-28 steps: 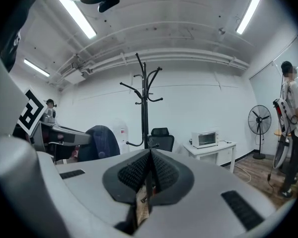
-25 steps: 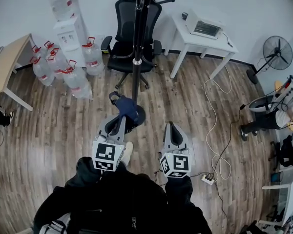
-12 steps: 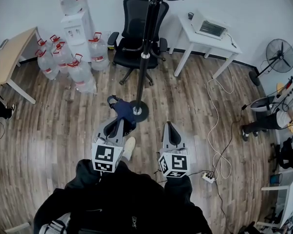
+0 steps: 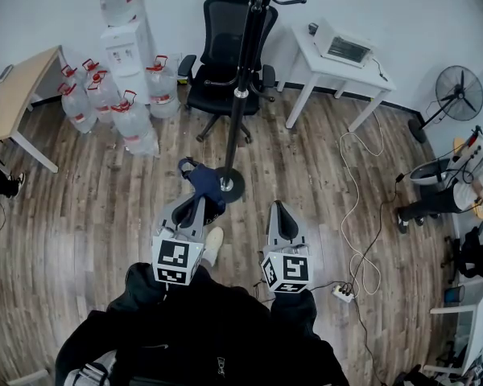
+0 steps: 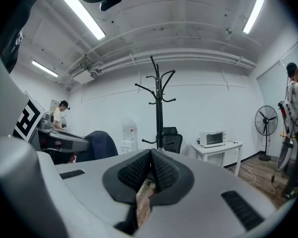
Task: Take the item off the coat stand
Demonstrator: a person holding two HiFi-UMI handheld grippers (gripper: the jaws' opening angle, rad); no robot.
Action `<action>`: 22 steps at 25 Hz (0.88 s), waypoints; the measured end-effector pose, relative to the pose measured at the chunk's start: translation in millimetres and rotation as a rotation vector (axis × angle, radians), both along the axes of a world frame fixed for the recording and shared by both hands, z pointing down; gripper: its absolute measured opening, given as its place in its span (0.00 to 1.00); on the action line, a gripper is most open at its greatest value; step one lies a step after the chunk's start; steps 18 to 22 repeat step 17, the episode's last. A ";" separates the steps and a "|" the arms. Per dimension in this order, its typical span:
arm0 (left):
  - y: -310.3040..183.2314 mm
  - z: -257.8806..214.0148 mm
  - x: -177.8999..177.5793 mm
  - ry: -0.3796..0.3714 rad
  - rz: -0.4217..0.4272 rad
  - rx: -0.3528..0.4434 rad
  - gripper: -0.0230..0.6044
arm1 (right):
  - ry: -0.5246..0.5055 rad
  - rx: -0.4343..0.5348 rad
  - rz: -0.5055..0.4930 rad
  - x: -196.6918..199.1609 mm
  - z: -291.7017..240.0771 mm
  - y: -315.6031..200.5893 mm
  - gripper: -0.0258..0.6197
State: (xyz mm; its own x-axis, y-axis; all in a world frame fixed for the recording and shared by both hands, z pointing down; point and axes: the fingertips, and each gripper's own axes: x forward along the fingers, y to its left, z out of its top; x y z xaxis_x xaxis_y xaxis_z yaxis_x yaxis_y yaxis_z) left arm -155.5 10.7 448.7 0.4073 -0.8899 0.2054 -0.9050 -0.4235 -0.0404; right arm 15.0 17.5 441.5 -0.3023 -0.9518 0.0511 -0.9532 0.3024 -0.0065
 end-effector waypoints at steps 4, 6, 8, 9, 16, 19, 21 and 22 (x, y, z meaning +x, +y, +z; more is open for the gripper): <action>-0.6 1.3 -3.7 0.006 0.002 -0.002 0.09 | 0.002 -0.003 0.005 -2.6 1.3 0.1 0.06; -1.5 1.8 -3.9 0.004 0.007 -0.002 0.09 | 0.003 -0.003 0.010 -2.8 1.9 -0.2 0.06; -2.4 2.5 -3.9 0.000 0.013 -0.003 0.09 | 0.003 -0.004 0.015 -3.2 2.6 -0.6 0.06; -3.0 3.1 -4.5 -0.001 0.014 -0.004 0.09 | 0.003 -0.004 0.016 -3.8 2.6 -1.1 0.06; -7.4 1.6 -8.8 0.000 0.022 -0.001 0.09 | 0.007 -0.008 0.023 -8.4 3.2 -4.4 0.06; -7.3 1.9 -9.3 -0.002 0.024 -0.001 0.09 | 0.007 -0.009 0.024 -8.9 3.5 -4.2 0.06; -7.3 1.9 -9.3 -0.002 0.024 -0.001 0.09 | 0.007 -0.009 0.024 -8.9 3.5 -4.2 0.06; -7.3 1.9 -9.3 -0.002 0.024 -0.001 0.09 | 0.007 -0.009 0.024 -8.9 3.5 -4.2 0.06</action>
